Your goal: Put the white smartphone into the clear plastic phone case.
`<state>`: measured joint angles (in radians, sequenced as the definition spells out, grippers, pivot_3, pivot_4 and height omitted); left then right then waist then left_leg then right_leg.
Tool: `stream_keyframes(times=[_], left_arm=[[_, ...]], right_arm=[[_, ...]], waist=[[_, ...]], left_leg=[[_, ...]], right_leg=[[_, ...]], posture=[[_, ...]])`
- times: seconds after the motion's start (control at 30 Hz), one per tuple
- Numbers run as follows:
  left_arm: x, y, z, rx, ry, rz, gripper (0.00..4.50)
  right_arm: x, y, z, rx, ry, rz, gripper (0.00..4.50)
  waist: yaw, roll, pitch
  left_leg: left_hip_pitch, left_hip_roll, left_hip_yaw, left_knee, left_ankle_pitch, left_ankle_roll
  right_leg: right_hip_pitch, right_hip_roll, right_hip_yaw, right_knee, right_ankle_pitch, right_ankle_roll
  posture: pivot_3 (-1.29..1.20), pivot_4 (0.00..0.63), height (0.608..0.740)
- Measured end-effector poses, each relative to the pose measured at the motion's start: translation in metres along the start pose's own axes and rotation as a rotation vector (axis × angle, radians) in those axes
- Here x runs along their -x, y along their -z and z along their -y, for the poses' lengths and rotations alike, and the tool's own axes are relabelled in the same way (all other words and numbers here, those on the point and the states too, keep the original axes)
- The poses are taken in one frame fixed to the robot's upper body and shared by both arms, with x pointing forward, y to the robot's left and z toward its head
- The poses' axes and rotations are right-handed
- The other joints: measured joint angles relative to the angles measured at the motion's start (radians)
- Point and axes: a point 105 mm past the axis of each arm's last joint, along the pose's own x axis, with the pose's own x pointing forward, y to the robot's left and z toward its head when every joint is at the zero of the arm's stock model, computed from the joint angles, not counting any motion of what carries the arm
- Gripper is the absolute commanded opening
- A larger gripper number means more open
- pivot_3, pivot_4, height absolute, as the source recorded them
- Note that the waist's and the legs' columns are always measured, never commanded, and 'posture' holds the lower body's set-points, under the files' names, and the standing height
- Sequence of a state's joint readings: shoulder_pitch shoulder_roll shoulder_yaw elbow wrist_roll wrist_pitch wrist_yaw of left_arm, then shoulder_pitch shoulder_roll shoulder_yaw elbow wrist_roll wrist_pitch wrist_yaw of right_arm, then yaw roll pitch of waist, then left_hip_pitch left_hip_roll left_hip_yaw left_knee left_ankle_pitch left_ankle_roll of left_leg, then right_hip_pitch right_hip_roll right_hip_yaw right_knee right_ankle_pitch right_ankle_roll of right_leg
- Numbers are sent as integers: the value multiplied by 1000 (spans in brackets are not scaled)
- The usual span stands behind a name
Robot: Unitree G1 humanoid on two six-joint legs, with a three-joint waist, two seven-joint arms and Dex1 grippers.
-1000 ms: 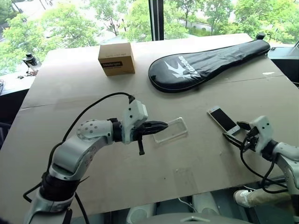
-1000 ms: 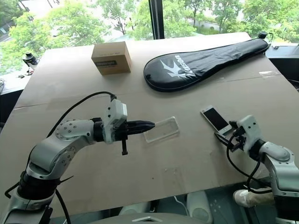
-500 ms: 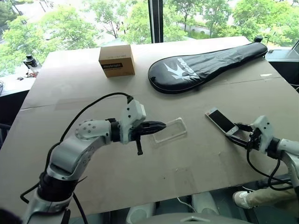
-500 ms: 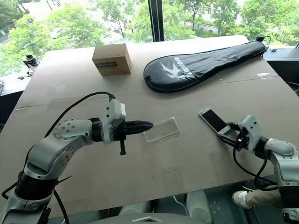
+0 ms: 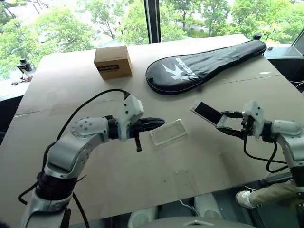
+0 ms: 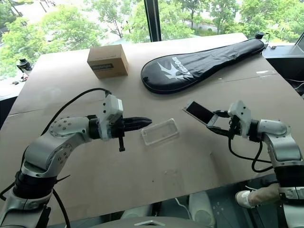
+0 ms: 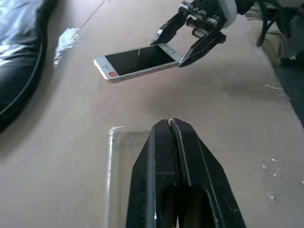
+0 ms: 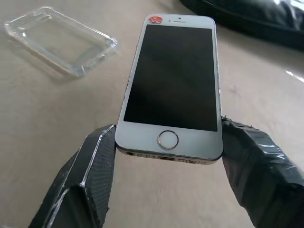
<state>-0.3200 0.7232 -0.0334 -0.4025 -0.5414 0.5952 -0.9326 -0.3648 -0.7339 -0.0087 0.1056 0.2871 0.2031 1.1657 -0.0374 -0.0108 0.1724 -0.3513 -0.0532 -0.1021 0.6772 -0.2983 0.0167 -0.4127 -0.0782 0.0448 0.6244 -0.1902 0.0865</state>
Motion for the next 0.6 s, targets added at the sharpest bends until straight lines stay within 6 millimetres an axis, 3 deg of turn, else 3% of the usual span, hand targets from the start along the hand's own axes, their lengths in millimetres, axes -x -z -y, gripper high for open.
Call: stream_keyframes(times=[0.13,0.23,0.4,0.6], left_arm=[[2,-3,-8,13,-10,22,0],[5,-11,-11,-6,-10,42,0],[4,-10,-6,24,35,42,0],[8,5,1,29,72,-59,0]], right_arm=[[-11,-16,-9,125,-177,-20,2833],[-13,-17,-10,225,-293,-69,2833],[-20,-16,3,366,-396,-170,2833],[-49,-31,12,557,-488,-198,2833]], waist=[[0,-1,0],[1,-1,0],[-3,-1,1],[-7,-1,1]], left_leg=[[-5,0,-1,-2,0,0],[-11,-1,-2,-3,2,-4],[-15,-2,0,-6,2,-5],[-15,-1,2,-9,3,-5]], right_leg=[[-5,-1,-2,-2,0,0],[-11,-2,-2,-3,0,0],[-18,-3,0,-2,0,0],[-20,-2,2,-2,0,0]], posture=[[0,150,740],[0,150,740],[0,150,740],[0,150,740]])
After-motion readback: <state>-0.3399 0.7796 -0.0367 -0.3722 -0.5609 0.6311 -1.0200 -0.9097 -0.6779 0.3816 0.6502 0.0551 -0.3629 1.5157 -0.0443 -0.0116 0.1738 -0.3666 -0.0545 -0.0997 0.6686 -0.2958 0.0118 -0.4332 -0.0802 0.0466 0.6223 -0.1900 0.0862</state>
